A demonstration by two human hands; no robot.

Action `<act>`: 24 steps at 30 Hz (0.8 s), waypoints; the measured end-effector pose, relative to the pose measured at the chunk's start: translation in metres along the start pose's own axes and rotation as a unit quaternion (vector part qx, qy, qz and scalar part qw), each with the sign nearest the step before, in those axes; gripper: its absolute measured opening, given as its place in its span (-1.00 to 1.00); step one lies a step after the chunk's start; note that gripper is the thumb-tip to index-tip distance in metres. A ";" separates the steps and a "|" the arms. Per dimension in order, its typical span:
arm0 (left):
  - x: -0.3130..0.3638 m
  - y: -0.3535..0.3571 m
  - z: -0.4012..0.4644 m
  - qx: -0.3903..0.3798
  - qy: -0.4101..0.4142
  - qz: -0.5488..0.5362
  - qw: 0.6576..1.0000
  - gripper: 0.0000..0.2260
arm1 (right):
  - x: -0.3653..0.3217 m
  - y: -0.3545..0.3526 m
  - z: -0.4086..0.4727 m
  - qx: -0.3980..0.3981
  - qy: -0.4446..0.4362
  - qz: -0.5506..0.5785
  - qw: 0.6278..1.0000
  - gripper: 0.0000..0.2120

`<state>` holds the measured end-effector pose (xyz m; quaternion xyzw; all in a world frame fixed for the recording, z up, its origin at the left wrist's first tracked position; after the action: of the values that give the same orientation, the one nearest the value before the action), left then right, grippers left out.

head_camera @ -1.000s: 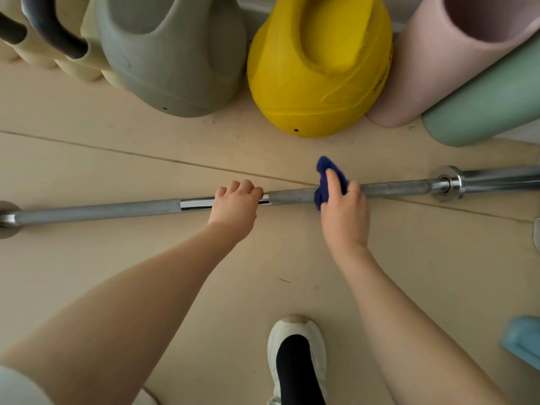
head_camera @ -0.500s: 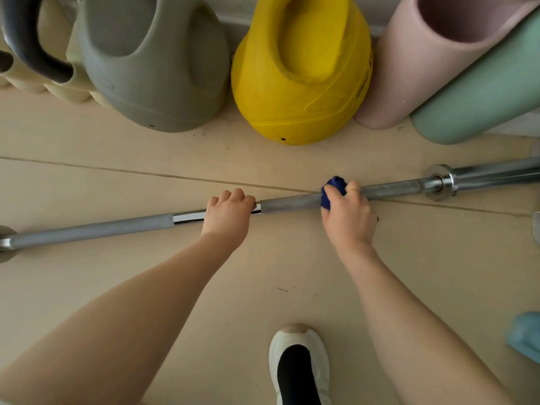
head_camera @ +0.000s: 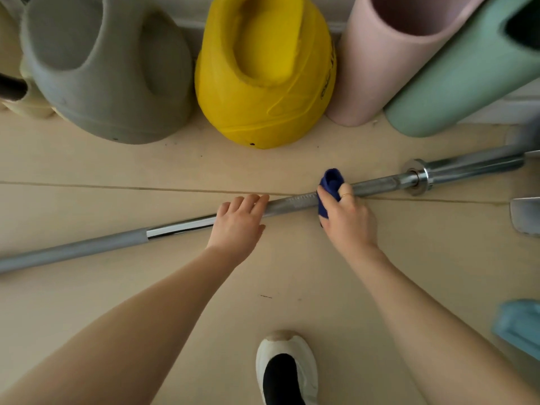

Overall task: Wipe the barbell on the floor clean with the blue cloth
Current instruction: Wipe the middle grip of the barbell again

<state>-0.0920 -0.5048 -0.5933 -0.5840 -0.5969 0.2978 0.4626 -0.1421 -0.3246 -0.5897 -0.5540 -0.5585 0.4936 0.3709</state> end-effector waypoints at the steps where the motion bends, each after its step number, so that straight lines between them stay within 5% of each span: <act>1: 0.002 -0.001 0.004 0.014 0.009 0.012 1.000 -0.49 | 0.012 -0.003 0.005 0.003 0.002 0.001 1.000 -0.53; 6: -0.001 -0.001 0.012 0.087 0.037 0.041 0.995 -0.58 | 0.073 -0.015 0.022 0.050 0.227 0.042 0.972 -0.59; 11: 0.003 0.001 0.013 0.082 0.019 0.045 0.995 -0.52 | 0.054 -0.009 0.017 0.005 0.042 -0.017 0.999 -0.51; 13: 0.002 0.001 0.013 0.083 0.018 0.046 0.995 -0.54 | 0.072 -0.015 0.024 0.013 0.067 -0.013 0.998 -0.54; 16: 0.001 -0.003 0.015 0.061 0.008 0.031 0.998 -0.59 | 0.094 -0.022 0.035 0.033 0.228 0.044 0.972 -0.62; 21: 0.003 -0.004 0.020 0.040 -0.039 0.022 0.998 -0.60 | 0.029 -0.010 0.013 -0.032 0.034 0.012 0.999 -0.52; 24: 0.000 -0.005 0.021 0.043 -0.041 0.032 0.998 -0.61 | 0.038 -0.009 0.021 -0.043 0.038 0.012 0.998 -0.55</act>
<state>-0.1130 -0.5018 -0.5969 -0.5698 -0.5828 0.3619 0.4524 -0.1686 -0.2891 -0.5908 -0.5946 -0.5575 0.4525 0.3618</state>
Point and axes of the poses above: each hand's wrist, its own z-axis towards the middle knuckle, its own y-axis out of the palm, x = y × z, the point moved 4 cm from there along z, towards the middle knuckle, and after that the axes turned 8 degrees about y, right-handed, at the moved point
